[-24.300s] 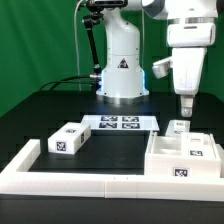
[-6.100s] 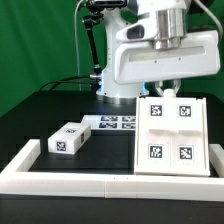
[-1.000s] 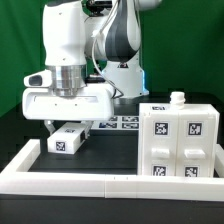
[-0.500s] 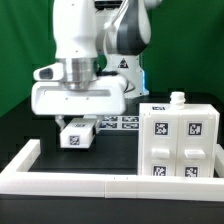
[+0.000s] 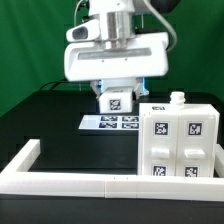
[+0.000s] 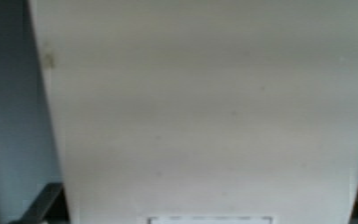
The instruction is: Assemble cabinet
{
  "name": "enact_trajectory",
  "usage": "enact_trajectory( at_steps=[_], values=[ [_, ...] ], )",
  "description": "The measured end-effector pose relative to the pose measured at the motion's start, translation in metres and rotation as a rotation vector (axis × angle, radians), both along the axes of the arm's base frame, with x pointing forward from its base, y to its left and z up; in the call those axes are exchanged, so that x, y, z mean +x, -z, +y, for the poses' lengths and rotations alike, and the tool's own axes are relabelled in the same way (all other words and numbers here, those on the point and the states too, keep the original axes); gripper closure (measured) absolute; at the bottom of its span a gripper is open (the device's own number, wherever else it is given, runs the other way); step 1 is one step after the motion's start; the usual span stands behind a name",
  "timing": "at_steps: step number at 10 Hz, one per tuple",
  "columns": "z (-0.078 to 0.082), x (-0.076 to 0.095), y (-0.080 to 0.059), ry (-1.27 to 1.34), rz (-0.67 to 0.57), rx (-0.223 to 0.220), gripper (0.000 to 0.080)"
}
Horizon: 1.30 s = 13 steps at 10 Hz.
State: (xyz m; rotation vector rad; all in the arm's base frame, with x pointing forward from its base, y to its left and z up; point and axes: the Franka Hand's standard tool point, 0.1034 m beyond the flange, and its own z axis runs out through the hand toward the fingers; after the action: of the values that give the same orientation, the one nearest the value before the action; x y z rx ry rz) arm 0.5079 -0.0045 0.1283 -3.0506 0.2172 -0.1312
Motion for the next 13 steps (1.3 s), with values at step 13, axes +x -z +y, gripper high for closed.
enact_trajectory(
  at_steps=[13],
  values=[
    [0.065, 0.097, -0.038, -0.080, 0.003, -0.006, 0.0256]
  ],
)
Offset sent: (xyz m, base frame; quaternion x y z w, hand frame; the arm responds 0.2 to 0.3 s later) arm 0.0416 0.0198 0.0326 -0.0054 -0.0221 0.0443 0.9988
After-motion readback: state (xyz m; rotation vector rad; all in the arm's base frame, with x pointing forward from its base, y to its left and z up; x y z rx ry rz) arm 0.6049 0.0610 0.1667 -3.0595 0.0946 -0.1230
